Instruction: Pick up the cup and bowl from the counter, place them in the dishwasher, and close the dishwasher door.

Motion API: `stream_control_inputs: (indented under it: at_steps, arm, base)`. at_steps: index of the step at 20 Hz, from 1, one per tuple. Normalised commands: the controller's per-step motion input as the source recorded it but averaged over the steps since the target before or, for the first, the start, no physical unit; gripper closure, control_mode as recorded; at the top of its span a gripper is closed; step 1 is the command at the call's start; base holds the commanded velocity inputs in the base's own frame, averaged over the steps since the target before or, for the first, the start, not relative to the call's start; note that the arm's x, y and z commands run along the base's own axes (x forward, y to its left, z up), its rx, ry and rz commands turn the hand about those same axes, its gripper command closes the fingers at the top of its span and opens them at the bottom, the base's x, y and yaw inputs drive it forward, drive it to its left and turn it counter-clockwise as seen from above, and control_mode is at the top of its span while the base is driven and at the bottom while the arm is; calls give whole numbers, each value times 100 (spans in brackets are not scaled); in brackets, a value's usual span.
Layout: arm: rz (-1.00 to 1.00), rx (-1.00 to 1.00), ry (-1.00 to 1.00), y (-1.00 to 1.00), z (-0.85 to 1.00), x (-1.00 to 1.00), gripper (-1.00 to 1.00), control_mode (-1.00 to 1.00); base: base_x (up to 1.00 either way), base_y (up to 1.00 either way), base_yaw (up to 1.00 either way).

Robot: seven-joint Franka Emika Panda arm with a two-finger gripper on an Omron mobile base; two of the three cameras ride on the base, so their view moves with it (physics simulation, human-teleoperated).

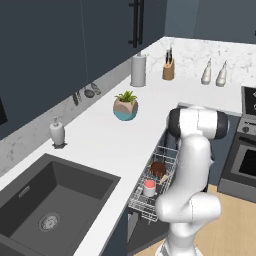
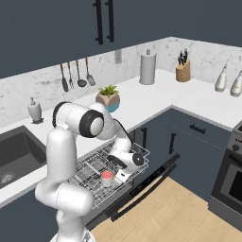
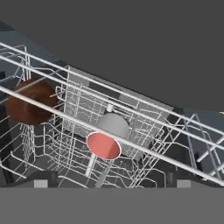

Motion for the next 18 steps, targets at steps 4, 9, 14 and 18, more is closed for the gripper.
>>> stream_control_inputs:
  at_steps: [4, 9, 14, 18]
  arm:
    - [1, -1, 0, -51, -11, 0, -100, -100]
    - [0, 0, 0, -9, -39, 0, -100, -100]
    - [0, 0, -5, -27, -7, -18, -100, -100]
    - [0, 0, -14, -57, 31, -42, -100, -100]
  base:
    - [0, 0, 0]
    - [0, 0, 0]
    - [0, 0, 0]
    - [0, 0, 0]
